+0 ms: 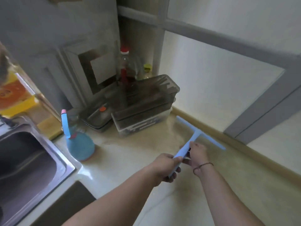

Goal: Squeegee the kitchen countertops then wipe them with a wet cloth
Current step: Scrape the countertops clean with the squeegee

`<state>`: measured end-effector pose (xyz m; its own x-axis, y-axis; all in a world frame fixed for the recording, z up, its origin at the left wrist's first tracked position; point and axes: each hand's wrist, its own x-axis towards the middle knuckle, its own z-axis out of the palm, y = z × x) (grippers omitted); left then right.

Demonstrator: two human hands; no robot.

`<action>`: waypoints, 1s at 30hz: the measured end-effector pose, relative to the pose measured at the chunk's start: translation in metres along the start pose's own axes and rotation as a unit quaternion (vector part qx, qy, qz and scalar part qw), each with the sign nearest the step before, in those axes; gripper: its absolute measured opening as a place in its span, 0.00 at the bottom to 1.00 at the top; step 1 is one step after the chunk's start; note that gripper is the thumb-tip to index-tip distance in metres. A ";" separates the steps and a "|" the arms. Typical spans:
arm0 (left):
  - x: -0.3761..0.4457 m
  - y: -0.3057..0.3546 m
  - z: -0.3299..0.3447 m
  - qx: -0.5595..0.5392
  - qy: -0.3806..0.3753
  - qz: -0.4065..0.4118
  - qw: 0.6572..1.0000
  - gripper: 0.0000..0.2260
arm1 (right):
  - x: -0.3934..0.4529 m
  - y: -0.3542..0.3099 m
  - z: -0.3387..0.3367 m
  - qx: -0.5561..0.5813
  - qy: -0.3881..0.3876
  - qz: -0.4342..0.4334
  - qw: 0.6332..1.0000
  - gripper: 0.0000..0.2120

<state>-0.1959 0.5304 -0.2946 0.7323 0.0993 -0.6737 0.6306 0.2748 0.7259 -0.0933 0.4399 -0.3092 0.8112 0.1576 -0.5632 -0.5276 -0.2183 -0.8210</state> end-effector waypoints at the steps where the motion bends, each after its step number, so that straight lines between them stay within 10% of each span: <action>1: 0.011 0.006 0.003 0.001 0.004 -0.005 1.000 0.09 | 0.012 -0.004 -0.002 -0.002 0.000 0.003 1.000 0.15; 11: 0.057 0.016 0.012 0.049 -0.020 -0.094 0.994 0.24 | 0.068 0.005 -0.002 -0.061 0.028 -0.003 0.998 0.17; 30: 0.009 -0.051 -0.009 0.025 -0.011 -0.147 0.989 0.23 | 0.006 0.050 0.025 -0.081 0.025 0.029 0.996 0.13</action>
<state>-0.2244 0.5262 -0.3390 0.5203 0.0014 -0.8540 0.8284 0.2420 0.5052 -0.1213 0.4537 -0.3560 0.7941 0.0933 -0.6006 -0.5296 -0.3787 -0.7590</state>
